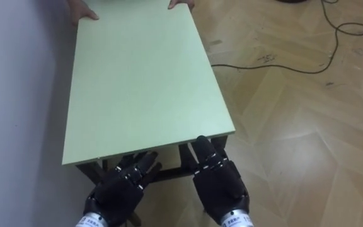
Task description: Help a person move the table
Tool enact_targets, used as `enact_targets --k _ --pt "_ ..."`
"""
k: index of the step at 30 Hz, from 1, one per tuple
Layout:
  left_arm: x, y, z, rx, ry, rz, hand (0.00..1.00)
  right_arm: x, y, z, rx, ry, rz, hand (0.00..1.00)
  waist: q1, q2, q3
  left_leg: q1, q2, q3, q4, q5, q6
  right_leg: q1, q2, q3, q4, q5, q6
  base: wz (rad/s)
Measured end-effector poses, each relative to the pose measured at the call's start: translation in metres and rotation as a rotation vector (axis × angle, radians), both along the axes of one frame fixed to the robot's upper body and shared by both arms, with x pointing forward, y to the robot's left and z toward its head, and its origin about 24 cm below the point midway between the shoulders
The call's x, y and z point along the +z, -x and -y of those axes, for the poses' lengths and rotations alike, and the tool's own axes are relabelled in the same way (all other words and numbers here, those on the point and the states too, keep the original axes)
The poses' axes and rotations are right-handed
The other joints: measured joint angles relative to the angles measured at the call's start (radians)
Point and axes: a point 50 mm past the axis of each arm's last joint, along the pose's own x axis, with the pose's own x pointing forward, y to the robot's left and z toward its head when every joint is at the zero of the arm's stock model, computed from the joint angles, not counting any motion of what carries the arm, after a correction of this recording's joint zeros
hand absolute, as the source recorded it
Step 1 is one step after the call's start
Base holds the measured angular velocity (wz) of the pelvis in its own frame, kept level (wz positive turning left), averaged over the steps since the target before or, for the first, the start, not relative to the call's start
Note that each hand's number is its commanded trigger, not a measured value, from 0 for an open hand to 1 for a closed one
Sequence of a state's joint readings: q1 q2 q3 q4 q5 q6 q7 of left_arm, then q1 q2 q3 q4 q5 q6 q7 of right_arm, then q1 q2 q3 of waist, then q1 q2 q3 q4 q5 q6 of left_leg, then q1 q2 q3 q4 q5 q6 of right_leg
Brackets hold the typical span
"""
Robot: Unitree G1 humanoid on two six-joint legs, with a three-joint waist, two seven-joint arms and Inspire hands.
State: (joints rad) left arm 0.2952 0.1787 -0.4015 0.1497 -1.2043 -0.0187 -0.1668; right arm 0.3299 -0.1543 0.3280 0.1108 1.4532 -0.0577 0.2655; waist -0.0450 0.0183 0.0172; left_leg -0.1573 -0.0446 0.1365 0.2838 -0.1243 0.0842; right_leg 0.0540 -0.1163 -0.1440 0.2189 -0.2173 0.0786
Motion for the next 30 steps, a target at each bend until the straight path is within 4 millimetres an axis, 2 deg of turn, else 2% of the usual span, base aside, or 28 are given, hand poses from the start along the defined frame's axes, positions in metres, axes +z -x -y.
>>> enact_targets --k 6,10,18,20,21,25,28,30 --pt "-0.005 0.003 0.000 -0.040 -0.033 -0.006 0.00 -0.002 0.002 0.001 0.022 0.011 -0.009 0.00 0.000 0.003 -0.0017 0.016 0.001 -0.003 -0.018 -0.005 -0.008 0.001 0.002 0.000 0.000 0.002 -0.004 -0.07" --pt "-0.022 0.012 -0.005 -0.082 -0.127 -0.064 0.00 -0.007 0.005 0.004 0.023 0.017 -0.009 0.00 -0.002 0.004 -0.0025 0.022 0.002 -0.011 -0.018 -0.008 -0.013 0.003 0.005 -0.001 0.000 0.004 -0.006 -0.08" --pt "-0.036 0.020 -0.008 -0.091 -0.164 -0.126 0.00 -0.011 0.007 0.011 0.019 0.046 0.010 0.00 -0.004 0.006 -0.0038 0.022 0.000 -0.054 -0.019 -0.011 -0.018 0.006 0.017 0.000 -0.004 0.007 -0.012 0.01" --pt "-0.040 0.024 -0.010 -0.106 -0.194 -0.141 0.00 -0.012 0.008 0.014 0.032 0.079 0.023 0.00 -0.003 0.002 -0.0061 0.023 -0.002 -0.054 -0.017 -0.009 -0.023 0.019 0.019 0.005 -0.030 0.002 -0.032 0.07" --pt "-0.042 0.025 -0.010 -0.113 -0.206 -0.147 0.00 -0.013 0.008 0.015 0.034 0.087 0.022 0.00 -0.003 0.001 -0.0072 0.023 -0.002 -0.055 -0.018 -0.007 -0.025 0.020 0.020 0.005 -0.033 0.002 -0.031 0.05" --pt "-0.052 0.035 -0.015 -0.145 -0.271 -0.193 0.00 -0.029 0.018 0.022 0.044 0.137 -0.052 0.00 0.000 0.001 -0.0104 0.023 -0.001 -0.054 -0.018 -0.006 -0.027 0.019 0.021 0.007 -0.033 -0.001 -0.027 0.00" --pt "-0.062 0.042 -0.021 -0.144 -0.295 -0.247 0.00 -0.042 0.028 0.027 0.035 0.146 -0.126 0.00 0.001 -0.002 -0.0118 0.026 -0.001 -0.053 -0.021 -0.005 -0.027 0.021 0.021 0.007 -0.033 0.002 -0.031 0.00" --pt "-0.074 0.053 -0.035 -0.113 -0.325 -0.330 0.00 -0.055 0.039 0.032 0.026 0.161 -0.199 0.00 0.001 -0.016 -0.0146 0.042 -0.001 -0.049 -0.031 -0.004 -0.029 0.039 0.020 0.004 -0.046 0.002 -0.033 0.00"
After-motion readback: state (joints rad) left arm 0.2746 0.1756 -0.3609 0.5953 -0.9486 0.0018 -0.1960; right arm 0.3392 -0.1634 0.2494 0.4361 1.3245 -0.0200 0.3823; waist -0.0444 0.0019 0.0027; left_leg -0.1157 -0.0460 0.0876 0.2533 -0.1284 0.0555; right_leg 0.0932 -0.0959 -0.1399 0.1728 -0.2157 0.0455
